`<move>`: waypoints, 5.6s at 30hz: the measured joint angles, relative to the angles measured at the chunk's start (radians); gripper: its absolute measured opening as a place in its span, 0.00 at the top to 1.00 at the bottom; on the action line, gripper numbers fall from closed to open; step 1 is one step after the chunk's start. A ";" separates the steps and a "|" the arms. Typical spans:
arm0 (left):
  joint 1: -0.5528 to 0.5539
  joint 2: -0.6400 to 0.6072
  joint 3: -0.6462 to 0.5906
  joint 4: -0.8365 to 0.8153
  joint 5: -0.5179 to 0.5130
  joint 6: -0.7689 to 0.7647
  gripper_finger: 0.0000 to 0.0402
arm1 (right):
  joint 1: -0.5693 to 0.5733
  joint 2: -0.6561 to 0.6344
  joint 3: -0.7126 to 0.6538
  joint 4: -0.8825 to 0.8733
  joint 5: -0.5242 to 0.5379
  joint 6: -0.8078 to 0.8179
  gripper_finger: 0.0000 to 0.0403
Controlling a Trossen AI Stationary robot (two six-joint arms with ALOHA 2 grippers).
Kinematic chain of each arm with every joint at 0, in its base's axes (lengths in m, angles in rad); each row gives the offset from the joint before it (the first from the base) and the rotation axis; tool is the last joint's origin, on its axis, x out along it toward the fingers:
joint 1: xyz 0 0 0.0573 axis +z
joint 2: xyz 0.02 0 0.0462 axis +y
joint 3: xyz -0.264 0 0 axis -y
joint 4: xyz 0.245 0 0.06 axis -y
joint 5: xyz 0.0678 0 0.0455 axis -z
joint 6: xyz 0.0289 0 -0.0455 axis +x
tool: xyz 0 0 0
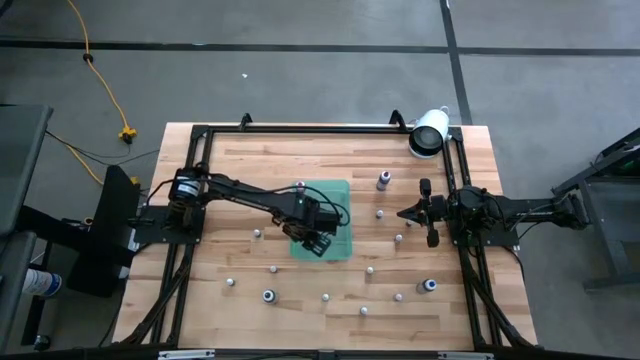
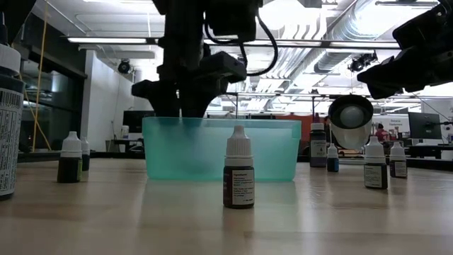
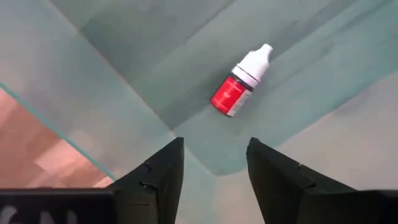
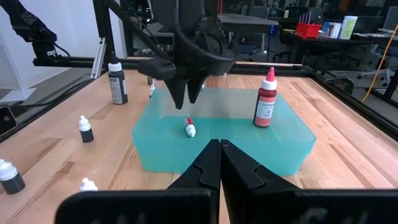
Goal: Pick & Place food coloring
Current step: Put the small brown food coloring bottle into the green bin
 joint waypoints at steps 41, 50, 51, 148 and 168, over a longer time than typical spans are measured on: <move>0.033 -0.530 -0.253 -0.213 -0.142 0.040 0.58 | 0.000 0.000 0.000 -0.001 0.000 0.000 1.00; 0.033 -0.579 -0.513 -0.080 -0.039 -0.007 0.58 | 0.000 0.008 0.000 -0.001 0.000 0.000 1.00; 0.033 -0.578 -0.532 -0.061 -0.025 -0.007 0.58 | 0.000 0.008 0.000 -0.002 0.000 0.000 1.00; -0.006 -0.463 -0.488 0.038 -0.022 0.333 0.88 | 0.000 0.014 0.000 0.000 0.000 0.000 1.00; -0.028 -0.207 -0.062 -0.023 -0.027 0.364 0.89 | 0.000 0.015 0.000 0.000 0.000 0.000 1.00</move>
